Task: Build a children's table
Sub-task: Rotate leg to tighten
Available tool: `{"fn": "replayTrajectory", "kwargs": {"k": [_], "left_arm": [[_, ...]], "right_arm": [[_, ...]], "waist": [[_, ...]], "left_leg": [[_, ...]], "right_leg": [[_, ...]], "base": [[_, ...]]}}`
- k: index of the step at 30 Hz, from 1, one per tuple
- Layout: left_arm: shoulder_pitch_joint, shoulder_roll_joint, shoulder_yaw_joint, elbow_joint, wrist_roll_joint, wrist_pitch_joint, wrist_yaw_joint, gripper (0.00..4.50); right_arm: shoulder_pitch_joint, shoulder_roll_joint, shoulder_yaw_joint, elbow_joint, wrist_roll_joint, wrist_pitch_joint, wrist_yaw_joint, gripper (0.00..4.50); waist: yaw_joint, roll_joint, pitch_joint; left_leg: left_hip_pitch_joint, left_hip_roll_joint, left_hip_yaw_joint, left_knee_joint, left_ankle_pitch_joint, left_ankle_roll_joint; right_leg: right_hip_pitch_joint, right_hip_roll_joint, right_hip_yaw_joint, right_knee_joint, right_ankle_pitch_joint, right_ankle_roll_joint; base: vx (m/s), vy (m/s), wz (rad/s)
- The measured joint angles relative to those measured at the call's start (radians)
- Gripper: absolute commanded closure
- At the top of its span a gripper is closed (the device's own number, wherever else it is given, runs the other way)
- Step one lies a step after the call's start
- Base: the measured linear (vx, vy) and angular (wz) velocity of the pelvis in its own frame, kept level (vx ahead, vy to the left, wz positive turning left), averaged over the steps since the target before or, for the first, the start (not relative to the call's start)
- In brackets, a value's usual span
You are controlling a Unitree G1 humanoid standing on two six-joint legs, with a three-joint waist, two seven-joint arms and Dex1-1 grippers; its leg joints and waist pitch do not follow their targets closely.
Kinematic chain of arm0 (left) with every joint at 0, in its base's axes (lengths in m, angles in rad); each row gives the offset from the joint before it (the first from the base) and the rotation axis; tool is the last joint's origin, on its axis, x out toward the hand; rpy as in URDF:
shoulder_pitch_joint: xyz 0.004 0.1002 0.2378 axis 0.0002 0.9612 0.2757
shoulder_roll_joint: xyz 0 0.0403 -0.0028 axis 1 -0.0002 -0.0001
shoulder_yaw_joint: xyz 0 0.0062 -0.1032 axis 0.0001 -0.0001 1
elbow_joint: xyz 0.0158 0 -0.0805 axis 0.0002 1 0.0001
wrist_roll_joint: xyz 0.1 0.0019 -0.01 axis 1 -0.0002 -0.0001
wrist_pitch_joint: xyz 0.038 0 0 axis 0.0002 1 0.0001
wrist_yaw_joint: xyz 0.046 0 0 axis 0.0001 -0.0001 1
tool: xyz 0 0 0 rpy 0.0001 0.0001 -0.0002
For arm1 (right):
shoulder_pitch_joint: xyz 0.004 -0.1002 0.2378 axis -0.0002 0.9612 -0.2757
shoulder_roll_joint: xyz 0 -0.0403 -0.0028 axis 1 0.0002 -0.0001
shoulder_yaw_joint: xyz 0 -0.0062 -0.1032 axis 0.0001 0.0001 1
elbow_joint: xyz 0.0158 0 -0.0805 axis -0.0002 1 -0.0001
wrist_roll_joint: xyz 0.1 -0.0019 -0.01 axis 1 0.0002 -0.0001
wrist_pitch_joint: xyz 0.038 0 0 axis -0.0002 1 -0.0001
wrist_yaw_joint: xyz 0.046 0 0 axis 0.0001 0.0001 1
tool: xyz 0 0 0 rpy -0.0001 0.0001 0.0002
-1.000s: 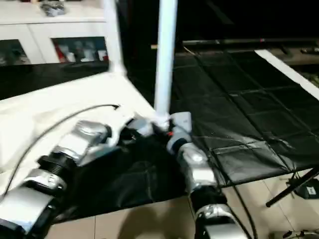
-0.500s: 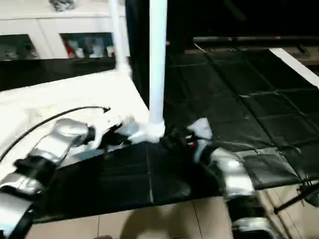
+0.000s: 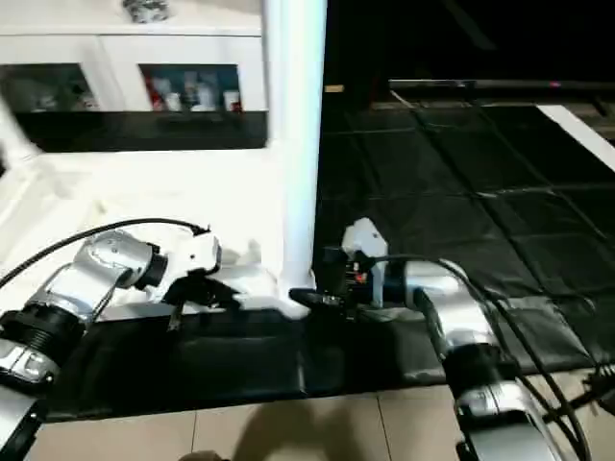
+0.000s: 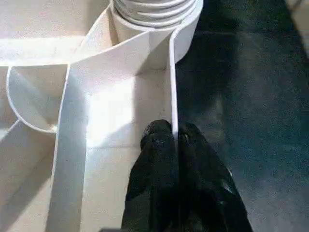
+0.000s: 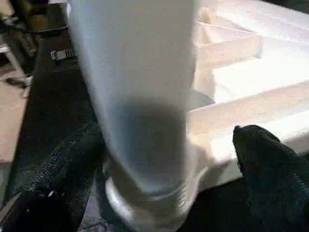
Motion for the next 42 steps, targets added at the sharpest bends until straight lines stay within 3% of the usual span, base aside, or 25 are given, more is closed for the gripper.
{"fn": "replayTrajectory", "kwargs": {"k": [3,13,22,29,36,38,42], "left_arm": [[-0.002,0.006,-0.015,-0.003,0.002,-0.018,-0.028,4.5],[-0.006,0.006,-0.023,-0.003,0.008,-0.031,-0.038,4.5],[-0.006,0.006,-0.025,-0.002,0.01,-0.038,-0.046,4.5],[-0.006,0.006,-0.024,-0.002,0.01,-0.035,-0.048,4.5],[-0.009,-0.028,-0.006,-0.001,0.0,0.039,-0.033,4.5],[-0.01,-0.054,0.017,0.018,0.002,0.084,0.019,4.5],[-0.031,-0.119,0.049,0.06,0.028,0.168,0.172,4.5]], "right_arm": [[-0.015,0.0,0.031,0.02,-0.009,0.0,0.052,0.03],[-0.032,0.002,0.083,0.059,-0.042,-0.01,0.116,0.95],[-0.04,0.012,0.085,0.09,-0.042,-0.025,0.117,1.66],[-0.04,0.013,0.084,0.09,-0.041,-0.022,0.123,1.75],[0.017,0.024,0.043,0.043,-0.015,0.023,0.097,1.76],[0.069,0.05,-0.004,0.016,-0.001,0.033,0.009,1.76],[0.107,0.124,-0.083,0.015,-0.005,0.031,-0.257,1.76]], "waist": [[0.005,-0.001,0.0],[0.005,-0.002,0.0],[0.005,-0.003,-0.001],[0.006,-0.003,-0.001],[0.017,-0.002,-0.001],[0.019,-0.002,-0.001],[-0.007,-0.002,-0.001]], "left_leg": [[0.0,0.0,0.0,0.0,0.0,0.0],[0.0,0.0,0.0,0.002,0.0,0.0],[0.0,0.0,0.0,0.003,0.0,0.0],[0.0,0.0,0.0,0.003,0.0,0.0],[0.001,0.0,0.0,0.003,0.0,0.0],[0.007,0.0,0.001,0.003,0.0,-0.001],[0.023,-0.001,0.001,0.003,0.001,-0.002]], "right_leg": [[0.0,0.0,0.001,0.002,-0.003,0.002],[0.001,0.0,0.003,0.004,-0.004,0.005],[0.001,0.0,0.003,0.004,-0.004,0.005],[0.001,0.0,0.003,0.005,-0.004,0.005],[0.003,0.0,0.004,0.005,-0.004,0.005],[0.009,0.0,0.005,0.004,-0.005,0.007],[0.022,0.0,0.004,0.0,-0.006,0.009]], "base": [[0.0,0.0,0.0],[0.0,0.0,0.0],[0.0,0.0,0.0],[0.0,0.0,0.0],[0.0,0.0,0.0],[0.0,0.0,0.0],[0.0,0.0,0.0]]}}
